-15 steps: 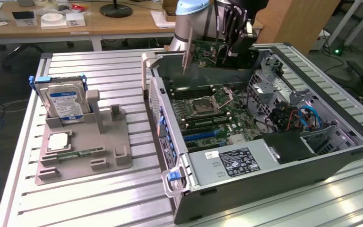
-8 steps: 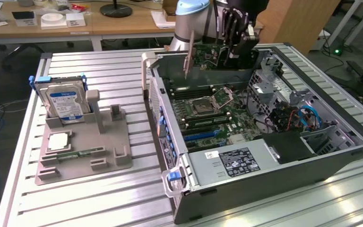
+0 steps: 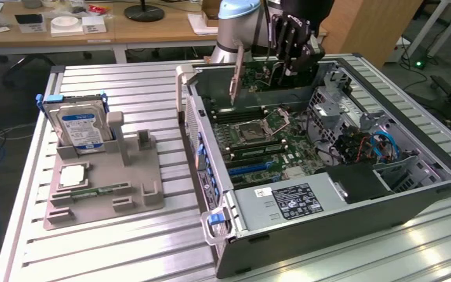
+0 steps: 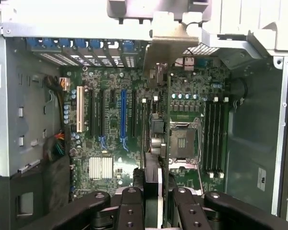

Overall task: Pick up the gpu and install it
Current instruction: 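Insert the gpu into the slot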

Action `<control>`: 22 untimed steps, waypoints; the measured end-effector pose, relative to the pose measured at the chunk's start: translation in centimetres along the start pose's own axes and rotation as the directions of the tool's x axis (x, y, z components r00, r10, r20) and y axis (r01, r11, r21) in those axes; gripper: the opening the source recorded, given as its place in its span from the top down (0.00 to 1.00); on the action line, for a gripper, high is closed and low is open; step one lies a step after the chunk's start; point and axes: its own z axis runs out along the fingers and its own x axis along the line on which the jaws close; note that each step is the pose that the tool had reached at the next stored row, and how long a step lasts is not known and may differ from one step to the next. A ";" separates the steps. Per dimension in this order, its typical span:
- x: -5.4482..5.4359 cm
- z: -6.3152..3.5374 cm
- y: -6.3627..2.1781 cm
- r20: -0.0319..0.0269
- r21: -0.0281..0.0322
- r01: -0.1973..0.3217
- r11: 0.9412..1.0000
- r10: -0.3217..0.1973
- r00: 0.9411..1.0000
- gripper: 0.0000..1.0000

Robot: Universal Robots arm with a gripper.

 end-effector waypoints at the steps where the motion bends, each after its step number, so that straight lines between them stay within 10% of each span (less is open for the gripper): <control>1: 0.0 0.00 0.00 0.000 0.000 0.001 1.000 -0.001 1.000 0.73; 22: 3.1 0.23 0.02 0.001 0.000 0.019 1.000 -0.019 1.000 0.73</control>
